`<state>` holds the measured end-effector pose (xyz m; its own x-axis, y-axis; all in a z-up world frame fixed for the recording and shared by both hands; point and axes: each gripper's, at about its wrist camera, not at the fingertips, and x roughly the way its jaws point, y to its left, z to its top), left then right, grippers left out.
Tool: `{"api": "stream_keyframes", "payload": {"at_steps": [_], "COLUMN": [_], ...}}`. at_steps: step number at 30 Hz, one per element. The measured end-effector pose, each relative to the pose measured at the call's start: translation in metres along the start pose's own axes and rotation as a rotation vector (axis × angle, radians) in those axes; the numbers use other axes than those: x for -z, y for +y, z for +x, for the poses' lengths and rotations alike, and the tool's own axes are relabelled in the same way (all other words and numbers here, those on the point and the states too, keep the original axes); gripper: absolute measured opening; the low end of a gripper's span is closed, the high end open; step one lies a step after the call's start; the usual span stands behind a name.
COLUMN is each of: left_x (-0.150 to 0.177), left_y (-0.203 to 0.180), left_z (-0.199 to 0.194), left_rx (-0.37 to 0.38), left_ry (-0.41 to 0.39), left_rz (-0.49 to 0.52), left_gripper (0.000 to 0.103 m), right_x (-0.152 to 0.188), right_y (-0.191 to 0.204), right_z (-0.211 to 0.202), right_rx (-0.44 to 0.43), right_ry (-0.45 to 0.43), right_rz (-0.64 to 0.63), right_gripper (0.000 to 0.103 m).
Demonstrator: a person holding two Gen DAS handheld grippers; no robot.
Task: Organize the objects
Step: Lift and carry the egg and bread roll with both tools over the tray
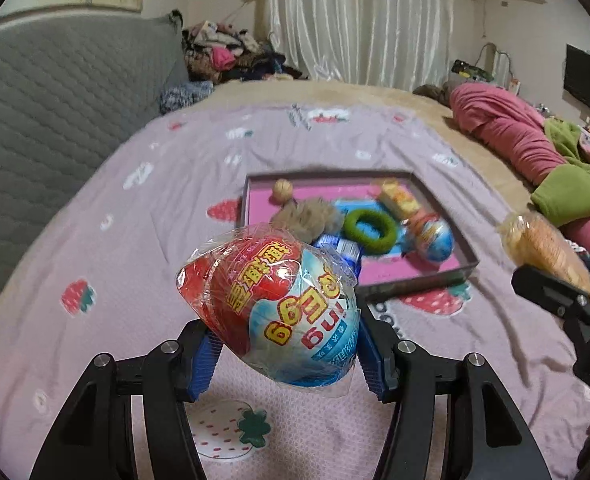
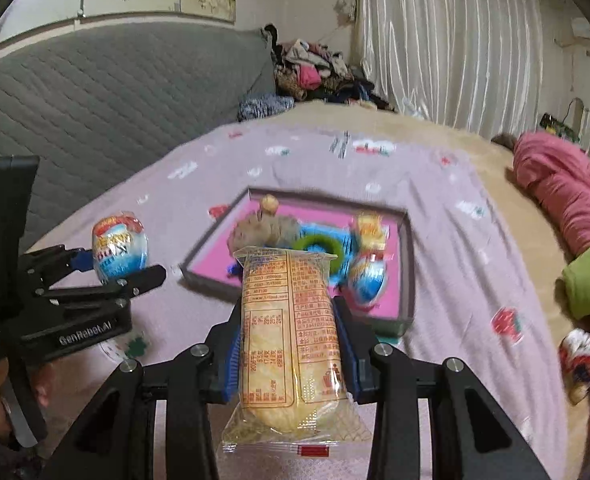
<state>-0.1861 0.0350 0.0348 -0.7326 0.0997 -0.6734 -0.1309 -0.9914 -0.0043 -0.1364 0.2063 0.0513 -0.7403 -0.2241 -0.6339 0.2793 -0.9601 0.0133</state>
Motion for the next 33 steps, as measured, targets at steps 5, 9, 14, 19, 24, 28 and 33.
{"api": "stream_keyframes", "payload": {"at_steps": [5, 9, 14, 19, 24, 28, 33], "left_x": [-0.024, -0.039, -0.055, -0.071, -0.090, -0.108, -0.136], "left_y": [-0.007, -0.008, -0.009, -0.013, -0.015, -0.014, -0.011], "left_z": [-0.031, -0.051, -0.070, -0.082, -0.081, -0.075, -0.066], "left_rx": [-0.014, -0.011, -0.020, -0.021, -0.014, -0.016, -0.016], "left_ry": [-0.053, -0.086, -0.115, -0.150, -0.161, -0.173, -0.199], "left_rz": [0.031, 0.028, 0.020, 0.027, 0.034, 0.045, 0.047], "left_gripper": [0.061, 0.061, 0.061, 0.061, 0.061, 0.061, 0.061], "right_x": [-0.025, -0.039, -0.050, -0.060, -0.077, -0.097, -0.122], "right_y": [0.008, 0.011, 0.012, 0.014, 0.012, 0.007, 0.002], "right_z": [-0.027, -0.042, -0.053, -0.061, -0.064, -0.062, -0.057], "right_rx": [0.009, 0.014, 0.012, 0.015, 0.025, 0.033, 0.031], "right_ry": [-0.058, -0.092, -0.115, -0.145, -0.180, -0.204, -0.233], "right_rz": [-0.027, -0.027, -0.022, -0.031, -0.048, -0.056, -0.059], "right_gripper": [0.040, 0.040, 0.040, 0.040, 0.040, 0.040, 0.040]}}
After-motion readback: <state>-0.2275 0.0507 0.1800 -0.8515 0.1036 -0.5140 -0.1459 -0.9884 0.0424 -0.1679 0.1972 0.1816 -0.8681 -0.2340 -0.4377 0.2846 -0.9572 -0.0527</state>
